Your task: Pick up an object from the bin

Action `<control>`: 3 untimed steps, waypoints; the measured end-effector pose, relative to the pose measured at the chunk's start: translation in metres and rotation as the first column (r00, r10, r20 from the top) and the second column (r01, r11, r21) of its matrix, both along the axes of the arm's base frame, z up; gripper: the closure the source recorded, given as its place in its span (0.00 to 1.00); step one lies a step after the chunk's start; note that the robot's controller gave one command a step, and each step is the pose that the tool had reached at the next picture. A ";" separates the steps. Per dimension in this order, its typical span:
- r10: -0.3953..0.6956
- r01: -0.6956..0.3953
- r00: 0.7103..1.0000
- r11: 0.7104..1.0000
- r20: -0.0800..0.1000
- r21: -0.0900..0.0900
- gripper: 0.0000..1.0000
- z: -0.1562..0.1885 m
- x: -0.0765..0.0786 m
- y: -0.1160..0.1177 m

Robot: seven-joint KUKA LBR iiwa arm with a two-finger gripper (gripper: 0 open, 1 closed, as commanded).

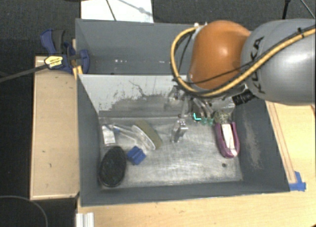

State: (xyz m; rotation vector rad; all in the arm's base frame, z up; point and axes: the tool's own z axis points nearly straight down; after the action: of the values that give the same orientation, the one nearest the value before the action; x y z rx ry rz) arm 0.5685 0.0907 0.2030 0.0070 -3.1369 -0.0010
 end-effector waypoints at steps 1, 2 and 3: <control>0.039 -0.039 0.999 0.999 0.007 0.001 0.00 -0.129 -0.015 0.037; 0.276 -0.276 0.961 0.961 0.012 -0.001 0.00 -0.131 -0.005 0.108; 0.643 -0.643 0.766 0.766 0.010 -0.011 0.00 -0.130 -0.005 0.140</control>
Offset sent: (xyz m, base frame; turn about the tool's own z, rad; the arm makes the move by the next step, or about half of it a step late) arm -0.0156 0.0355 -0.1265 -0.0336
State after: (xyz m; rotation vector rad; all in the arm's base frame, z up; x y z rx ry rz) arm 0.5631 0.2304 0.0726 1.0847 -2.9574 0.0127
